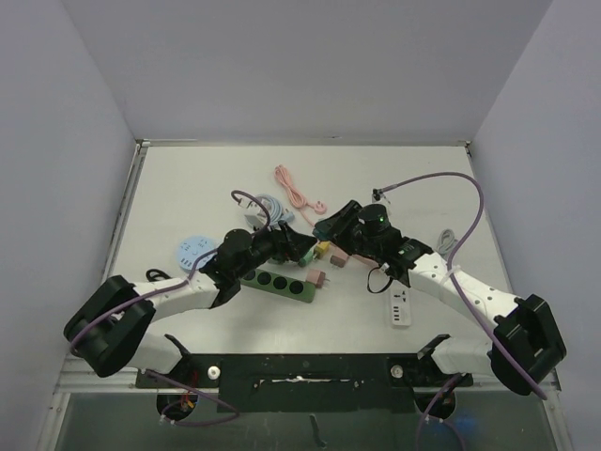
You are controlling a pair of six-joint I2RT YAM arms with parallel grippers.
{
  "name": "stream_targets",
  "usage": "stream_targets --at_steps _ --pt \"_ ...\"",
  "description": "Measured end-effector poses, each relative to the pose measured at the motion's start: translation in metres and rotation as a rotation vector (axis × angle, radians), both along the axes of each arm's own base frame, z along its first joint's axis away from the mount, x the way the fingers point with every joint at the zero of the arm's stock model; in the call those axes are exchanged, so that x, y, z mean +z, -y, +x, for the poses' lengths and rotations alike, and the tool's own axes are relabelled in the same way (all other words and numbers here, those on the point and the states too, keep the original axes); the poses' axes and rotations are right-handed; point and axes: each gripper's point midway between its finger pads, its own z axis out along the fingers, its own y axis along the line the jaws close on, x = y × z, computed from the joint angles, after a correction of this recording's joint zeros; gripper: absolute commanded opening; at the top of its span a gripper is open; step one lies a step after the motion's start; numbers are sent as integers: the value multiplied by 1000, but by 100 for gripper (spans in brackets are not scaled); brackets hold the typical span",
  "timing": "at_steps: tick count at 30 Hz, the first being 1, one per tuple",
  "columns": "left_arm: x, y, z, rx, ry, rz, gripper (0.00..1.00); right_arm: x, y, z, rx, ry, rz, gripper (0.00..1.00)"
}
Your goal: Insert the plug
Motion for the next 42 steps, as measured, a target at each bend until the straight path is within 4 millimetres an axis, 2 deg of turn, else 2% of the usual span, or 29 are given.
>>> stream_targets --at_steps 6,14,17,22,23,26,30,36,39,42 --pt "-2 17 6 -19 65 -8 73 14 -15 -8 56 -8 100 42" --pt "17 26 6 -26 162 -45 72 20 -21 -16 95 -33 149 45" --pt "22 26 7 -20 182 -58 61 22 -22 -16 98 -34 165 46" --pt "28 28 5 -24 207 -86 27 24 -23 -16 105 -30 169 54" --pt "28 28 5 -25 210 -90 21 24 -23 -16 106 -29 168 57" --pt "27 29 6 -24 211 -91 14 23 -24 -17 120 -21 155 70" --pt "22 27 7 -26 192 -79 11 21 -19 -16 165 8 119 89" --pt "13 16 10 -62 84 -94 10 26 16 0 272 139 13 94" --pt "25 5 10 -94 28 -156 9 45 24 -8 384 263 -23 91" --pt "54 -4 5 -144 -4 -243 9 75 22 -27 508 403 -28 90"
